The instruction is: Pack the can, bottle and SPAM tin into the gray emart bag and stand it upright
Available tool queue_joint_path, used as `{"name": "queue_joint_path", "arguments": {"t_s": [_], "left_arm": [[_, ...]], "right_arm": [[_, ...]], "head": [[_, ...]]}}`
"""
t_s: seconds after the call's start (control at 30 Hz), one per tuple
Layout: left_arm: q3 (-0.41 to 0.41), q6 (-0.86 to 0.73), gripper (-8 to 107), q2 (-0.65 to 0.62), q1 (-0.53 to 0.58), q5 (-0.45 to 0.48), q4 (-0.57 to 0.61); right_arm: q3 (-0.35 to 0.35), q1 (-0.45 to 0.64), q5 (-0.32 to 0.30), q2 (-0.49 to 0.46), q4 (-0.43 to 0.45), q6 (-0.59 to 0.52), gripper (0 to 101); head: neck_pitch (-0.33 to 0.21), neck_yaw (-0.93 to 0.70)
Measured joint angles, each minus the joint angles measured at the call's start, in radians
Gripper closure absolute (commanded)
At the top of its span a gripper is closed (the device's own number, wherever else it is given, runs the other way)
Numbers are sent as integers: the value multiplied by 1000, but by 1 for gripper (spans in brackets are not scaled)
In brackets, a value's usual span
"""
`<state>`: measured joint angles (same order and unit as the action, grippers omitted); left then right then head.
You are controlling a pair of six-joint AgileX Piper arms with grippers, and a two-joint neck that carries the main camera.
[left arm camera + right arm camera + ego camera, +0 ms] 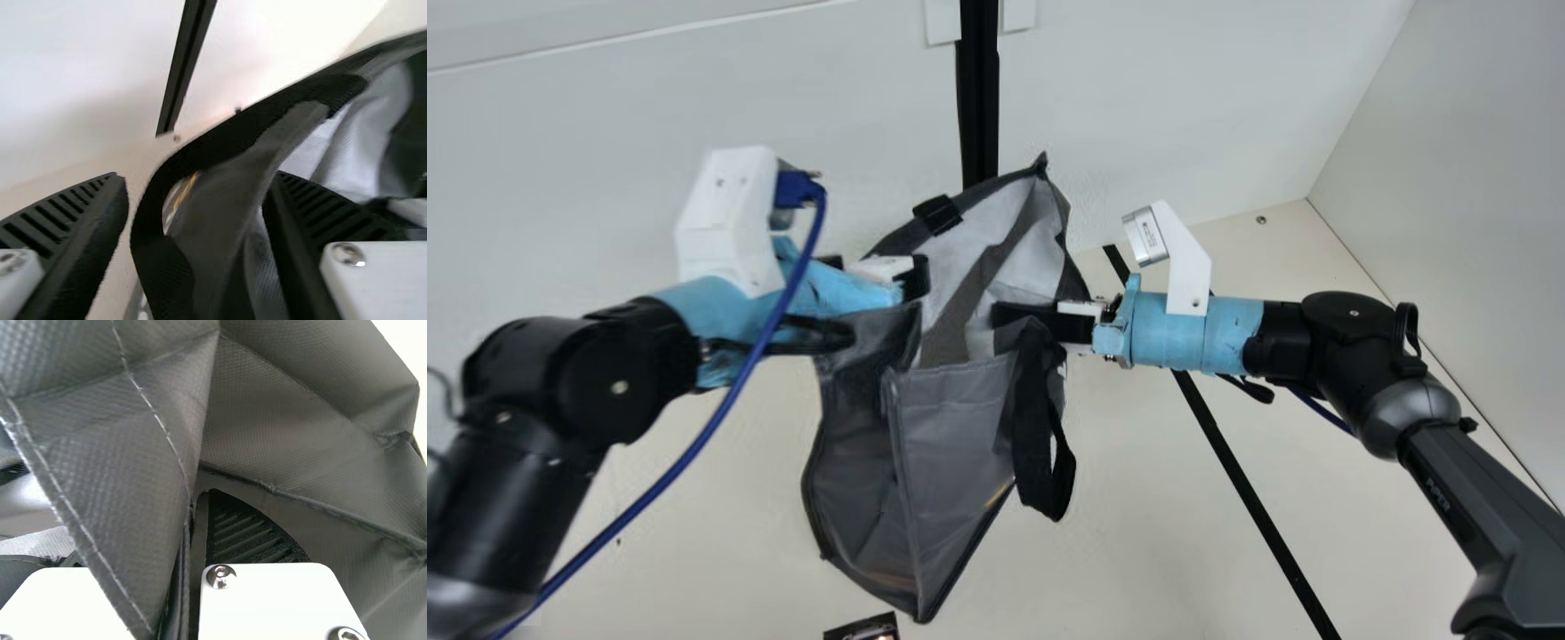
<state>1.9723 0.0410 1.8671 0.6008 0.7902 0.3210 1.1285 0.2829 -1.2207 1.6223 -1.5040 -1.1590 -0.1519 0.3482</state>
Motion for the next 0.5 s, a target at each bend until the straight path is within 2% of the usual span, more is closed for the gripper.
{"name": "queue_joint_path", "arguments": {"t_s": [0.17, 0.5], "left_arm": [[-46, -24, 9, -74, -27, -28, 28], [-139, -101, 9, -217, -98, -63, 114]], "right_arm": [[0, 0, 0, 0, 0, 0, 101], [0, 0, 0, 0, 0, 0, 101]], "head": [[0, -2], [2, -2]]}}
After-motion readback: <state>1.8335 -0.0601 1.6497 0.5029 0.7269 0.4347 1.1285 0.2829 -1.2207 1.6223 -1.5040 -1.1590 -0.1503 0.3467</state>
